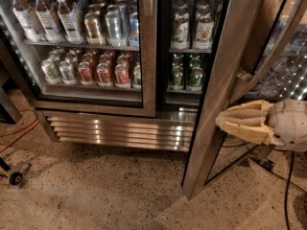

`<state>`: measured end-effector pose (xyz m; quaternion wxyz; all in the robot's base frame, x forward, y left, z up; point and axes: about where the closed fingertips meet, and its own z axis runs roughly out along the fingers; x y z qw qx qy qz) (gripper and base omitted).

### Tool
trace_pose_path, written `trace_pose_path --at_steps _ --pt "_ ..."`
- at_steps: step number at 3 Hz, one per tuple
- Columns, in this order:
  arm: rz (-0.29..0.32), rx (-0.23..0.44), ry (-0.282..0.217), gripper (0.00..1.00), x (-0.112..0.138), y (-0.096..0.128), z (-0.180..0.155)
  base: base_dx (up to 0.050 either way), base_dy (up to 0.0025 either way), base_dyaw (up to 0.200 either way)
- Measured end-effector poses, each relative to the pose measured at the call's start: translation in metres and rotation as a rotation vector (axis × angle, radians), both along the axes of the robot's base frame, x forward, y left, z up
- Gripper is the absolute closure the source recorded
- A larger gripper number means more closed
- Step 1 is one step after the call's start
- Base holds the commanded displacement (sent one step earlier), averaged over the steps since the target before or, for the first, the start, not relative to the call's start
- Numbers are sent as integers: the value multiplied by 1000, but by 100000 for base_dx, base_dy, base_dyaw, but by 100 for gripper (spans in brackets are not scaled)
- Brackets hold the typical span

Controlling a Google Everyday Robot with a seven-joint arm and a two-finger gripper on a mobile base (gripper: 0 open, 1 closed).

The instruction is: Open right fridge door

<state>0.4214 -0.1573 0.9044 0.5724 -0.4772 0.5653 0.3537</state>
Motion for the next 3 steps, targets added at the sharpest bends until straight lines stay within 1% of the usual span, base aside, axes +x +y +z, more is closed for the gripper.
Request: trace_pose_path --at_steps 1,3 --pt "0 0 0 100 0 0 0 -5002 4 -23" --pt "-12 1 3 100 1 -1 1 0 0 0"
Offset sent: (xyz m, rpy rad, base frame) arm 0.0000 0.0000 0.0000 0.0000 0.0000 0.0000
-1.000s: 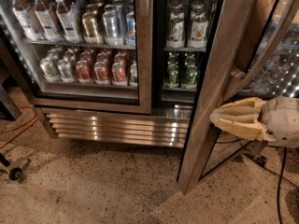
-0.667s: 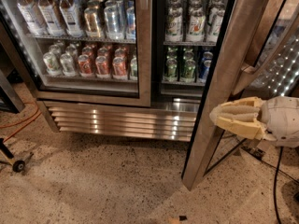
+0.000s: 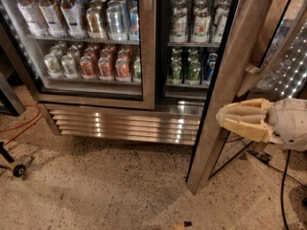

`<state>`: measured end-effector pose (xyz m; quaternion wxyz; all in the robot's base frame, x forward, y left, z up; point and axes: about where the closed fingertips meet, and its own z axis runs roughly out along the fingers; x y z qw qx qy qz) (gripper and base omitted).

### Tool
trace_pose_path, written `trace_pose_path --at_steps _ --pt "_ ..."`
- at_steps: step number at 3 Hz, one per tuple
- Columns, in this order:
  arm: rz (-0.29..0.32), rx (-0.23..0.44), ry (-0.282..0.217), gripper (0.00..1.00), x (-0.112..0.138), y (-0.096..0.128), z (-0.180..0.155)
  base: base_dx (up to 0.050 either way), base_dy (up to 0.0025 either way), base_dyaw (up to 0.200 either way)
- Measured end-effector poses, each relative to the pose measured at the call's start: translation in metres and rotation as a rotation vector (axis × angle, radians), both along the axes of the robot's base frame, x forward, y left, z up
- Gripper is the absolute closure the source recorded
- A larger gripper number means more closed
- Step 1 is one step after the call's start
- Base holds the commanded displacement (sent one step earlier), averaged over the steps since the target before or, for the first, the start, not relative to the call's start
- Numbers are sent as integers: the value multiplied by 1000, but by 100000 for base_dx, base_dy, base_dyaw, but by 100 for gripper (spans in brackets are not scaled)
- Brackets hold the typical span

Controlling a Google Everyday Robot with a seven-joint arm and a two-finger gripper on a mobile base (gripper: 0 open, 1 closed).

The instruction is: Open right fridge door

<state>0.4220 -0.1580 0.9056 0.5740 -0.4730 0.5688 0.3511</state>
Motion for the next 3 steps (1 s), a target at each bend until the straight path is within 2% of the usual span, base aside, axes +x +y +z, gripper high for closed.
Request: trace_pose_path --at_steps 1,2,3 --pt "4 16 6 100 -19 1 -17 0 0 0" --pt "1 27 -9 100 -53 5 -43 0 0 0" --pt "1 27 -9 100 -54 5 -43 -4944 -16 111"
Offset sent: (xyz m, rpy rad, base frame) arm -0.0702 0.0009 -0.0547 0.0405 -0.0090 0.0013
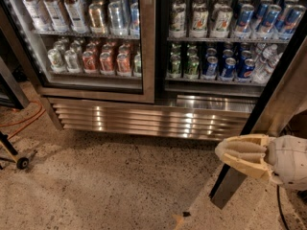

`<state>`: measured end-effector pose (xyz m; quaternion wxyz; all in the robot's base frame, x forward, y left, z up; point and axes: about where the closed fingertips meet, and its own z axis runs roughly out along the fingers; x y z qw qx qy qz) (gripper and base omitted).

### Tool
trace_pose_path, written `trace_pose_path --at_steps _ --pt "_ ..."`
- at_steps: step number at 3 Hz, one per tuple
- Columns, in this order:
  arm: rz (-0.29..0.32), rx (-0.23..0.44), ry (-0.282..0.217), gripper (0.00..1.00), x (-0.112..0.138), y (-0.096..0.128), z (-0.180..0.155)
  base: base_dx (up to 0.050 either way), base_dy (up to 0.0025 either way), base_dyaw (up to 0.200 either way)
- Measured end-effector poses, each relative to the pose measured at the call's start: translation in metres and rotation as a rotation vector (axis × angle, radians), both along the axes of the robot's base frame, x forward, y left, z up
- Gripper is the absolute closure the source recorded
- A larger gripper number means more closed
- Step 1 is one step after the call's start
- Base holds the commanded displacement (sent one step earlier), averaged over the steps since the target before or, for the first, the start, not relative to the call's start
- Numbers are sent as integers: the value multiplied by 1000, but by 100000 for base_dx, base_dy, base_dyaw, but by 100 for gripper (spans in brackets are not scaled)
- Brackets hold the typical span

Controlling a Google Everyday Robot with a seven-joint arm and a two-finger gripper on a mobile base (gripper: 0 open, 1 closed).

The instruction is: Open right fridge door

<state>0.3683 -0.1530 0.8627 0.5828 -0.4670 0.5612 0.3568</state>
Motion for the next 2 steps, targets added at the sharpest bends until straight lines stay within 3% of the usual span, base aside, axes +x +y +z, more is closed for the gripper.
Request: trace_pose_path --at_steps 2 --pt "0 0 0 100 0 0 0 -4962 32 -271"
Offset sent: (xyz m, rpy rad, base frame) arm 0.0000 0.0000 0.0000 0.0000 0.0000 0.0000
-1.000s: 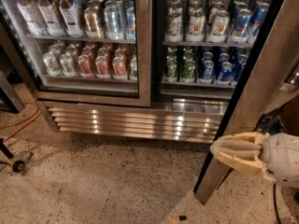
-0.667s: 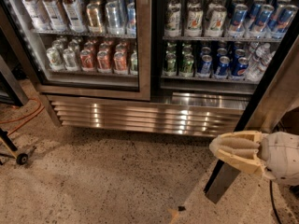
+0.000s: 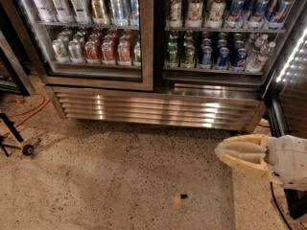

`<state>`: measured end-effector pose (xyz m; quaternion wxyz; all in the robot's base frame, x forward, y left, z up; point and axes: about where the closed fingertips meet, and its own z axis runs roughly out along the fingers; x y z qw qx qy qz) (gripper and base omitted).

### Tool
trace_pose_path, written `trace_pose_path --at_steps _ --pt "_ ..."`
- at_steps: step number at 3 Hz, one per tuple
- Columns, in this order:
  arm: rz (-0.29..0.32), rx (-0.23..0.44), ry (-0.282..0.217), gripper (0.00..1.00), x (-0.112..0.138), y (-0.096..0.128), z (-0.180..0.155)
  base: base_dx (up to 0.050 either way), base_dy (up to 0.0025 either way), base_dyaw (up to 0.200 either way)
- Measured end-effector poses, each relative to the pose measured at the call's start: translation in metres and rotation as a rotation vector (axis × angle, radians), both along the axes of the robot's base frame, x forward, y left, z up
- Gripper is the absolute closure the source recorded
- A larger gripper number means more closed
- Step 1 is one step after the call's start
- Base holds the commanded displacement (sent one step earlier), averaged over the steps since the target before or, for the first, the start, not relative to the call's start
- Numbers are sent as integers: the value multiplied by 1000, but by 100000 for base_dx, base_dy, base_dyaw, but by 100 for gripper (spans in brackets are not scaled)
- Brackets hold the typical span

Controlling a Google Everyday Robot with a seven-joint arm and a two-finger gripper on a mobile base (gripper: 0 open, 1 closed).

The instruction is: Open right fridge door

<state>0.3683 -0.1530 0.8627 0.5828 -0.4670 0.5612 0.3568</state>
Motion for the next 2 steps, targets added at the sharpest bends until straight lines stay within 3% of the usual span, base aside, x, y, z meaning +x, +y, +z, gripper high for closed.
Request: trace_pose_path --at_steps 1,2 --pt "0 0 0 100 0 0 0 -3253 6 -49" --pt "0 0 0 100 0 0 0 0 0 0"
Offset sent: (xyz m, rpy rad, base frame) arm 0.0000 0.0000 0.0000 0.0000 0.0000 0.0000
